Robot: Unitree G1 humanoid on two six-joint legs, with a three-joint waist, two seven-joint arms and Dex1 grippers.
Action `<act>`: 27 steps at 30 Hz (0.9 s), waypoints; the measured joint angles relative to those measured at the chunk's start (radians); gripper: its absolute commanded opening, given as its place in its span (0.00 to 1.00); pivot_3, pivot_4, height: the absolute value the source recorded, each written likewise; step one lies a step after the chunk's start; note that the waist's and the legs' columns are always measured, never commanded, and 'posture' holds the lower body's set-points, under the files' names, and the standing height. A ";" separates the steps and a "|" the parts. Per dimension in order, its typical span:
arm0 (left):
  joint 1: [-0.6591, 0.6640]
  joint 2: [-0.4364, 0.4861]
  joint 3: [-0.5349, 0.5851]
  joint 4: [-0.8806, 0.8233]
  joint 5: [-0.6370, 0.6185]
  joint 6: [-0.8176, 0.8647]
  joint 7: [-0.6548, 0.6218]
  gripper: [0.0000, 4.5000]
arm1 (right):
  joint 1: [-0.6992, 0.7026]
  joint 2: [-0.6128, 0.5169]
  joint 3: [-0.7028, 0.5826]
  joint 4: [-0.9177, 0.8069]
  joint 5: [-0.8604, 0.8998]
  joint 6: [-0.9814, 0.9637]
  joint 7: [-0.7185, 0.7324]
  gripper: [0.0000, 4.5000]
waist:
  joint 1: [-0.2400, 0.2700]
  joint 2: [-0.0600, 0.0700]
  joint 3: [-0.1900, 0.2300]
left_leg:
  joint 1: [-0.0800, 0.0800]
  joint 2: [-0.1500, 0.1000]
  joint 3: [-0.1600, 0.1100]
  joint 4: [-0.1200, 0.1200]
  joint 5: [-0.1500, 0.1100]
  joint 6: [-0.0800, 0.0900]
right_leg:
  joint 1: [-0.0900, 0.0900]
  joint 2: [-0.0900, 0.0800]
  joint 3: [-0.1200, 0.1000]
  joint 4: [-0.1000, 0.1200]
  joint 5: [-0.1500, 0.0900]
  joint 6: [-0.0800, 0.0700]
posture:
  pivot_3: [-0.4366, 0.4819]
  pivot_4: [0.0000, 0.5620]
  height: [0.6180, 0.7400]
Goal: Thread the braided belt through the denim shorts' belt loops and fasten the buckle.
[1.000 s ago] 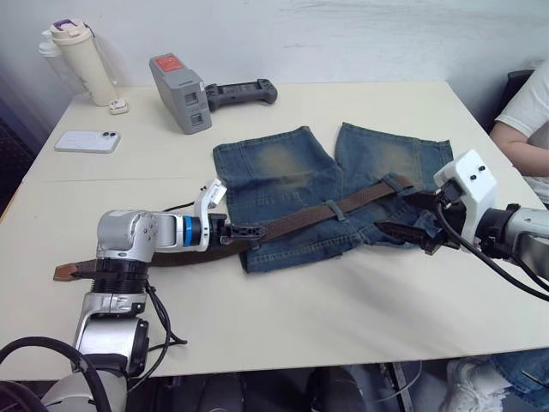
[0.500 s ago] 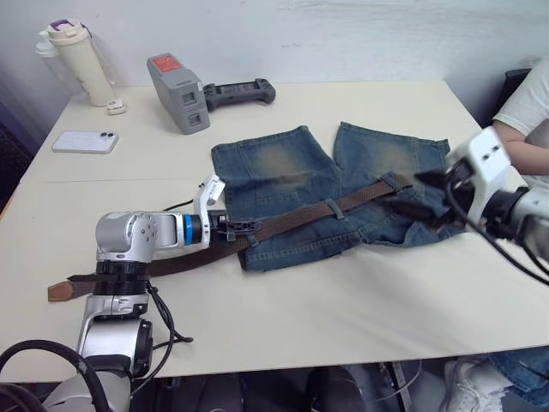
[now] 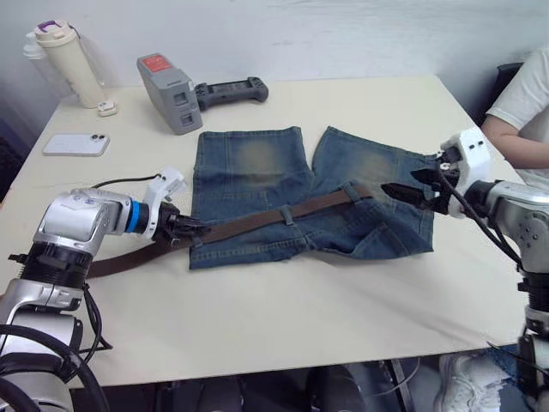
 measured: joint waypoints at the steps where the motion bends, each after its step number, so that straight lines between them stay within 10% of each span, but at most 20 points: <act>1: -0.007 -0.005 -0.001 0.009 0.007 -0.009 -0.008 0.03 | -0.014 0.008 0.010 0.017 0.000 0.008 0.000 1.00 | 0.001 0.000 0.000 | 0.000 0.000 0.000 0.000 0.000 0.000 | 0.000 0.000 0.000 0.000 0.000 0.000 | 0.48 0.27 0.27; 20: -0.016 -0.062 0.015 -0.020 0.023 0.031 -0.005 0.03 | -0.301 0.165 0.079 0.632 -0.067 0.013 0.197 1.00 | -0.004 0.001 0.001 | -0.001 0.000 0.001 0.000 0.000 0.000 | -0.001 0.000 0.001 0.001 0.000 0.000 | 0.48 0.27 0.27; 27: -0.017 -0.073 0.017 -0.020 0.025 0.028 0.002 0.03 | -0.365 0.154 0.160 0.780 -0.181 -0.094 0.343 0.25 | -0.004 0.001 0.001 | -0.001 0.000 0.001 0.000 0.000 0.000 | -0.001 0.000 0.001 0.001 0.000 0.000 | 0.48 0.27 0.27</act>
